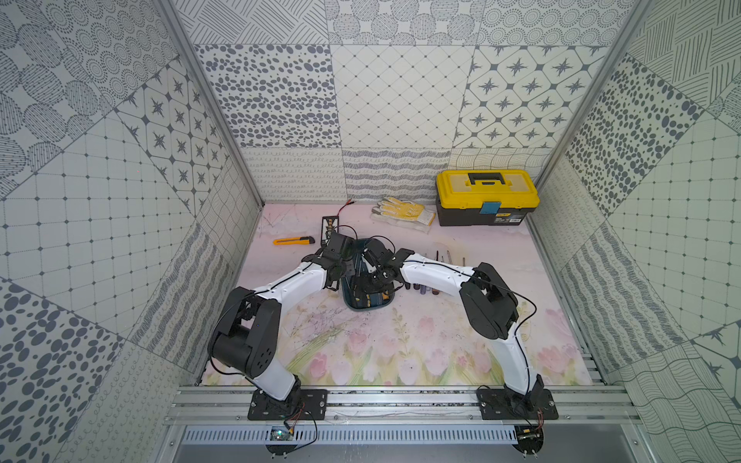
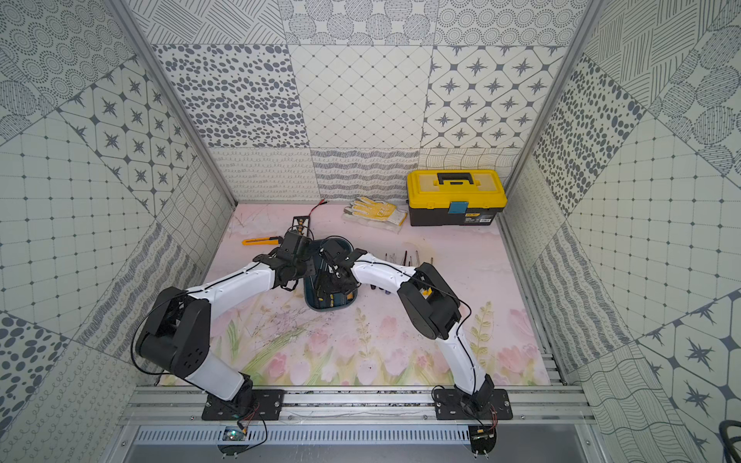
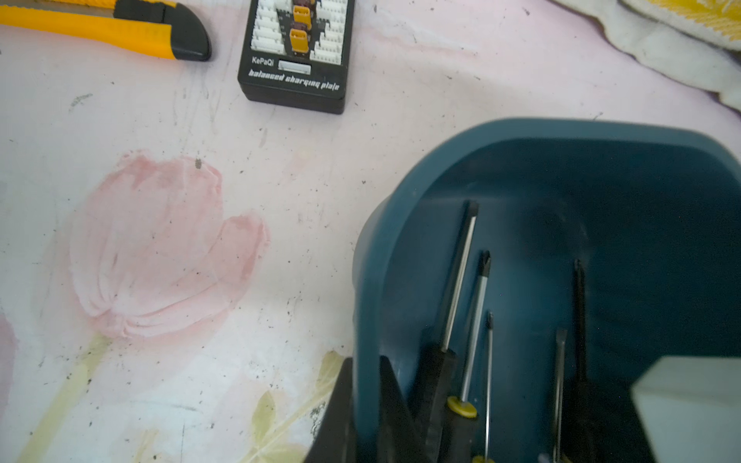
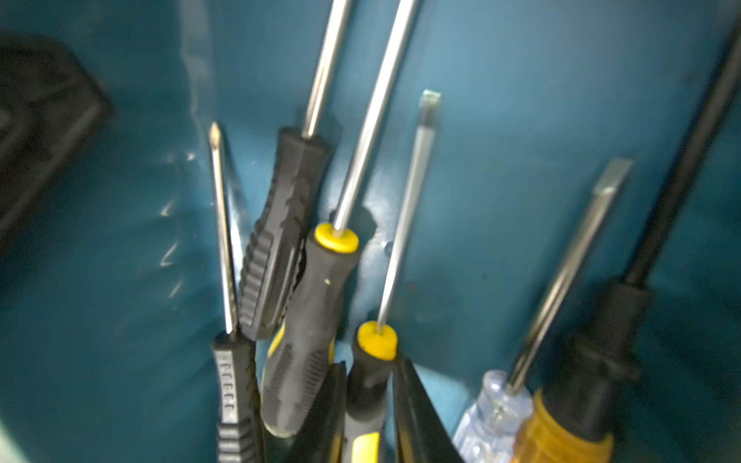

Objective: Take out the screwdriver from the storage box
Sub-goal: Pick up the screwdriver from the storage box.

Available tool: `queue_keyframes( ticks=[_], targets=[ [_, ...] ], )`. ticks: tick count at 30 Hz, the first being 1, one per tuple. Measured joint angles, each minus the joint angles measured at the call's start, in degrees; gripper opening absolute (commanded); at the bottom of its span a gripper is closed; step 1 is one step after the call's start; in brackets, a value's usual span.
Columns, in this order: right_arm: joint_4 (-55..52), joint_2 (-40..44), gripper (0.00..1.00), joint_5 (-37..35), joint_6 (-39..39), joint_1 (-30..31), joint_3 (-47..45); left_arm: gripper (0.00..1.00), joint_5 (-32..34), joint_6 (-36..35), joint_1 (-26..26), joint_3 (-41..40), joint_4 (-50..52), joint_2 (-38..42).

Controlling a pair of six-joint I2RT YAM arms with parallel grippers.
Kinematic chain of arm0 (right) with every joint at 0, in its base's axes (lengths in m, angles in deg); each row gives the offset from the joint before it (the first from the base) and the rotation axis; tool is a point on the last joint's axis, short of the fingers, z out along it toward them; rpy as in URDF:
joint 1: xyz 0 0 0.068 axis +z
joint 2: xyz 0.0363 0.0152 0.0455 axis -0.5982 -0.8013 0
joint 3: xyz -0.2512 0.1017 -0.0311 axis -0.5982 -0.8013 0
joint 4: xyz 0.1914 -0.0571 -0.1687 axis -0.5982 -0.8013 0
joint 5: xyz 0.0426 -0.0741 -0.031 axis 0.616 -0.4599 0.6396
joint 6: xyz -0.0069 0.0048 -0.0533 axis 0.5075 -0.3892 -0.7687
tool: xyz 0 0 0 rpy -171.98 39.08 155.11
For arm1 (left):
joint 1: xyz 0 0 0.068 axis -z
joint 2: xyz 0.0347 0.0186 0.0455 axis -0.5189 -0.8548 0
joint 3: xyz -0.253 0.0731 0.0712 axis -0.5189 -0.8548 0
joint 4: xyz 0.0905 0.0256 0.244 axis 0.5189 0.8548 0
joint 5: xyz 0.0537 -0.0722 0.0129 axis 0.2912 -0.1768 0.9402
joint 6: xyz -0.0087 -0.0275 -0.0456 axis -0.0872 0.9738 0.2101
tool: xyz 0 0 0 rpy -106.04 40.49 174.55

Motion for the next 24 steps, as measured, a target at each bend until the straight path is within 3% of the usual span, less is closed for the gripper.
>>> queue_keyframes(
  ticks=[4,9,17,24],
  targets=[
    [-0.28,0.00,0.33,-1.81,-0.48,0.11,0.02,0.00,-0.09,0.13,0.00,0.00,-0.15,0.00],
    [-1.07,-0.48,0.35,-1.99,-1.53,0.13,0.61,0.00,-0.13,0.15,0.00,0.00,-0.20,0.00],
    [-0.81,-1.20,0.11,-2.25,-1.73,0.22,0.98,0.00,-0.22,0.15,0.00,0.00,-0.07,0.00],
    [-0.76,-1.18,0.00,-2.38,-1.77,0.24,0.98,0.00,-0.20,0.15,0.00,0.00,-0.04,0.00]
  ],
)
